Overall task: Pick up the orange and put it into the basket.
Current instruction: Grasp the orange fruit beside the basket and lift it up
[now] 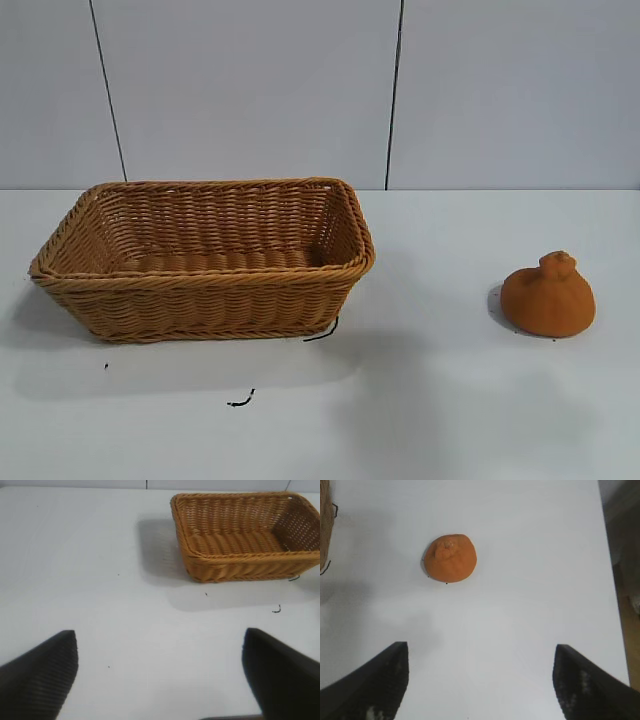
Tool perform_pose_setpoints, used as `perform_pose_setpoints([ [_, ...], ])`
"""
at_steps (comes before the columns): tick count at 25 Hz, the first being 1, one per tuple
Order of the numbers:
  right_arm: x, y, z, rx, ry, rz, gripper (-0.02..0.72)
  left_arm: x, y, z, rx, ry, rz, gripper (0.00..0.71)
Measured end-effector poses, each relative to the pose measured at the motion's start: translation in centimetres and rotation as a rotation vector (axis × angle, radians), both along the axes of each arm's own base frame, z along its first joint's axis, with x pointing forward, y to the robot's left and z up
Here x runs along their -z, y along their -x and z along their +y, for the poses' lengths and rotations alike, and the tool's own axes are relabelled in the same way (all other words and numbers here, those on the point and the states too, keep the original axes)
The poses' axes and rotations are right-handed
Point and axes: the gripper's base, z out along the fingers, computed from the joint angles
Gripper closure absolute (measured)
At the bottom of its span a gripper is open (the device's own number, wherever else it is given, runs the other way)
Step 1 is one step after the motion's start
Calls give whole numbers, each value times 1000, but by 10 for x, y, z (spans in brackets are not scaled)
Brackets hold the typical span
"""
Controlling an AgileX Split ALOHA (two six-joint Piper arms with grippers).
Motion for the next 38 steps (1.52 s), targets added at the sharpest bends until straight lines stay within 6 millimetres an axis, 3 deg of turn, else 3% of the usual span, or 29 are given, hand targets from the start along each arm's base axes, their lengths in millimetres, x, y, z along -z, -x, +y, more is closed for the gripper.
perform_pose_setpoints([
  [5, 36, -52, 0, 1, -4, 91, 127, 0, 0, 0, 0, 0, 0, 71],
  [10, 74, -80, 0, -3, -13, 191, 90, 0, 0, 0, 0, 0, 0, 71],
  [22, 134, -105, 5, -22, -66, 256, 90, 0, 0, 0, 0, 0, 0, 71],
  [30, 188, -117, 6, -20, -87, 312, 90, 0, 0, 0, 0, 0, 0, 71],
  [33, 197, -118, 6, -19, -89, 317, 90, 0, 0, 0, 0, 0, 0, 71],
  [35, 198, -118, 7, -18, -89, 318, 123, 0, 0, 0, 0, 0, 0, 71],
  [38, 197, -119, 7, -18, -91, 314, 299, 0, 0, 0, 0, 0, 0, 71],
])
